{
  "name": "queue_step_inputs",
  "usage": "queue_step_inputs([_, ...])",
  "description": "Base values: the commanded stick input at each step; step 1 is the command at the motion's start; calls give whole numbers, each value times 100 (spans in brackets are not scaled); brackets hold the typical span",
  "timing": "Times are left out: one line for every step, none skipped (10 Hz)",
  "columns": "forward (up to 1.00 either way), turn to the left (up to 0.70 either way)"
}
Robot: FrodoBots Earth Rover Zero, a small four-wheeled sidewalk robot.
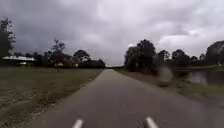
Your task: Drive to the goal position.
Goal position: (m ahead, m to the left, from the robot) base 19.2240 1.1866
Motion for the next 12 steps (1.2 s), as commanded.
queue_step_inputs([84,3])
queue_step_inputs([84,3])
queue_step_inputs([84,3])
queue_step_inputs([84,3])
queue_step_inputs([84,3])
queue_step_inputs([84,3])
queue_step_inputs([84,3])
queue_step_inputs([84,3])
queue_step_inputs([84,3])
queue_step_inputs([84,3])
queue_step_inputs([84,3])
queue_step_inputs([84,3])
